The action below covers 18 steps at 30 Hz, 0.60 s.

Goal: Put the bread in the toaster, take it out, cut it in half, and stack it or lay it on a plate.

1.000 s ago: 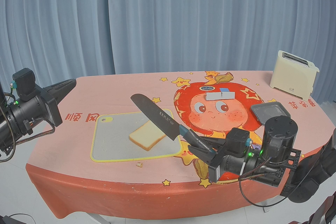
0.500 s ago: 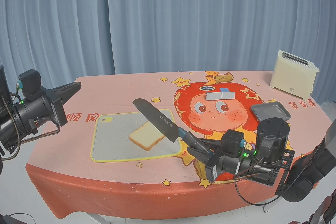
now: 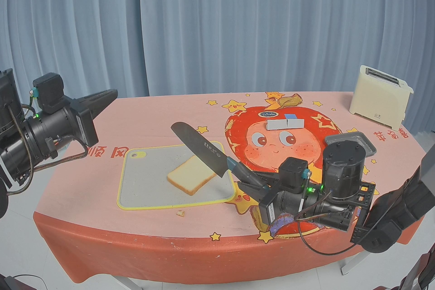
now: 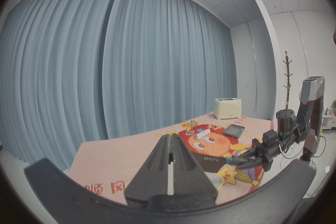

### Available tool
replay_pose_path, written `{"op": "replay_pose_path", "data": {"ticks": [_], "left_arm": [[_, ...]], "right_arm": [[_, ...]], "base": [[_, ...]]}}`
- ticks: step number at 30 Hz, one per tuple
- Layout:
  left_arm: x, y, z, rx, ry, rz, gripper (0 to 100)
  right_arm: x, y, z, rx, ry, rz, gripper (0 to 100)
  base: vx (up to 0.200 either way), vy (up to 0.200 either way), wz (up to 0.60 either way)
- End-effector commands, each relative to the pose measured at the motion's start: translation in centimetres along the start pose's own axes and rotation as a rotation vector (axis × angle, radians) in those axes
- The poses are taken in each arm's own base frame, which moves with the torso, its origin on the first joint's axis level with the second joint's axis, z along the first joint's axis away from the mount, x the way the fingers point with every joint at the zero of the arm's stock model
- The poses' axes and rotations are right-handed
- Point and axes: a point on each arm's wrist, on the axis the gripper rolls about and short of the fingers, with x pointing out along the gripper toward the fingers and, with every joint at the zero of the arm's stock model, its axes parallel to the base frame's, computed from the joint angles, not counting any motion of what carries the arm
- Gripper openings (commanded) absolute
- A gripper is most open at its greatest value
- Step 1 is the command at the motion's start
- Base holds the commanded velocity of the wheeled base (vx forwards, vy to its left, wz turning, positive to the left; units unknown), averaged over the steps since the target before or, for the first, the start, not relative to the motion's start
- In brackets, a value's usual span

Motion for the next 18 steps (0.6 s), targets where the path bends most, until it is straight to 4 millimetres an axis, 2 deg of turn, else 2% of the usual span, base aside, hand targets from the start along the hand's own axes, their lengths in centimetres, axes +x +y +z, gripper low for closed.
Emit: {"op": "replay_pose_path", "data": {"ticks": [1,4,10,14,15,18], "left_arm": [[1.6,0.3,-0.3,0.006,-0.019,0.002,0],[2.4,0.5,-0.6,0.007,-0.022,0.001,0],[3.6,-0.3,-0.9,0.005,-0.021,-0.042,0],[3.7,-0.5,-0.2,0.021,-0.111,-0.047,0],[4.3,-0.4,0.1,0.028,-0.15,-0.049,0],[4.9,-0.1,-0.4,0.027,-0.143,-0.04,0]], "right_arm": [[0.4,-0.7,0.8,0.004,-0.011,-0.018,0],[0.1,-1.0,0.1,0.005,0.014,-0.026,0],[0.0,-0.7,0.4,0.003,0.007,-0.016,0],[-0.2,-0.9,0.2,0.008,0.017,-0.023,0],[-0.1,-0.9,0.3,0.007,0.012,-0.022,0],[-0.3,-0.6,0.1,0.003,0.019,-0.014,0]], "base": [[0.0,0.0,0.0],[0.0,0.0,0.0],[0.0,0.0,0.0],[0.0,0.0,0.0],[0.0,0.0,0.0],[0.0,0.0,0.0]]}}
